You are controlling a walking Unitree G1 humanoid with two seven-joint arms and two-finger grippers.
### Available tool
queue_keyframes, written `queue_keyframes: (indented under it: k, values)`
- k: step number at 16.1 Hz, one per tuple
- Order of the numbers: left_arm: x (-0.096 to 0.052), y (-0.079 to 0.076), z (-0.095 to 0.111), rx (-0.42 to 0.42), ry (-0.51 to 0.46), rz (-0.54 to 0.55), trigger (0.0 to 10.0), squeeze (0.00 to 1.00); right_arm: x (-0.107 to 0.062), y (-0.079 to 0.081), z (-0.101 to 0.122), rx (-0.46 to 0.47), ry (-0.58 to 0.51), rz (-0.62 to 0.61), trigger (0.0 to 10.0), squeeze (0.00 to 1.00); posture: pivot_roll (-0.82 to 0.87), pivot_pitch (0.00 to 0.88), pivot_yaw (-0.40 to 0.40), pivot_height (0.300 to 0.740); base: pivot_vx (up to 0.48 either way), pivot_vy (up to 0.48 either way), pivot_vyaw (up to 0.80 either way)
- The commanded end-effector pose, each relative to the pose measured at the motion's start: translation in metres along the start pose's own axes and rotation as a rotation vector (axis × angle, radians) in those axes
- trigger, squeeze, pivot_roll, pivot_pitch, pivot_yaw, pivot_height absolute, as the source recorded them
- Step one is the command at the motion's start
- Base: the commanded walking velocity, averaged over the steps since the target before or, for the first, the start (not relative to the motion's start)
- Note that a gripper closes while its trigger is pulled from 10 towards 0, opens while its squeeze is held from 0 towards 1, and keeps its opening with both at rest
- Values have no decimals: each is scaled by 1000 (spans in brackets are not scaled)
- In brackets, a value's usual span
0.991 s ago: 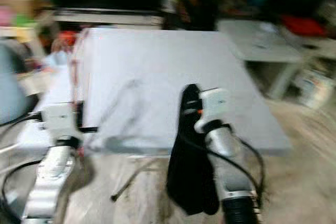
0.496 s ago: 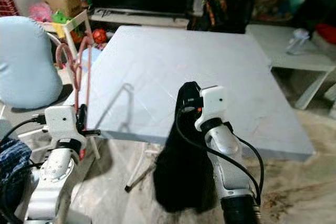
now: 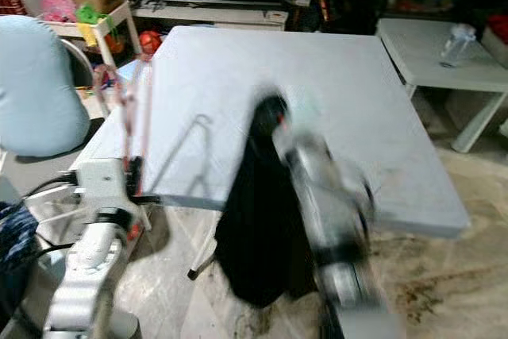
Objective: Hang hanger
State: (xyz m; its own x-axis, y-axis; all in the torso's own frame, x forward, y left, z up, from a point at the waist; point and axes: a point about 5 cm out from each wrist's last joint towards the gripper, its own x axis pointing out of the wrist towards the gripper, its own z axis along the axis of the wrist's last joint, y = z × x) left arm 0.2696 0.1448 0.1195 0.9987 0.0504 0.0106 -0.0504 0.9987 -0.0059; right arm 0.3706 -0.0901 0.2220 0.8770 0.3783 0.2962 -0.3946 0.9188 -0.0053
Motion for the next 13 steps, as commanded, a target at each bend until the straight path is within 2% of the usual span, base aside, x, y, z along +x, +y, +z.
queue_keyframes:
  k: [1, 3, 5, 6, 7, 8, 9, 11, 12, 13]
  values:
    - [1, 0, 0, 3, 1, 2, 10000, 0, 20, -1, 20, 34, -61, 0, 10000, 0, 68, 0, -59, 740, 0, 0, 0]
    - [-1, -2, -3, -5, 6, 11, 10000, 0, 60, -5, 62, 83, -85, -37, 10000, 0, 83, 0, -79, 740, 0, 0, 0]
    - [-1, -4, -2, -11, 1, 14, 10000, 0, 70, -10, 84, 90, -133, -73, 10000, 0, 101, 0, -97, 740, 0, 0, 0]
    - [-2, -3, -1, -15, -14, 33, 10000, 0, 74, -30, 123, 99, -262, -193, 10000, 0, 116, 0, -111, 740, 0, 0, 0]
    - [-2, -2, -1, -15, -16, 39, 10000, 0, 73, -36, 130, 101, -285, -232, 10000, 0, 118, 0, -113, 740, 0, 0, 0]
    - [-3, -2, -2, -16, -17, 44, 10000, 0, 70, -53, 138, 91, -298, -325, 10000, 0, 125, 0, -119, 740, 0, 0, 0]
    - [-3, -2, -2, -16, -19, 47, 10000, 0, 66, -65, 138, 82, -288, -405, 10000, 0, 125, 0, -120, 740, 0, 0, 0]
    - [-3, -2, -1, -14, -24, 48, 10000, 0, 57, -85, 120, 20, -194, -553, 10000, 0, 120, 0, -118, 740, 0, 0, 0]
    - [-3, -3, -1, -13, -25, 48, 10000, 0, 53, -88, 112, -13, -167, -579, 10000, 0, 119, 0, -119, 740, 0, 0, 0]
    - [-3, -3, -2, -13, -26, 47, 10000, 0, 48, -91, 94, -71, -116, -611, 10000, 0, 113, 0, -116, 740, 0, 0, 0]
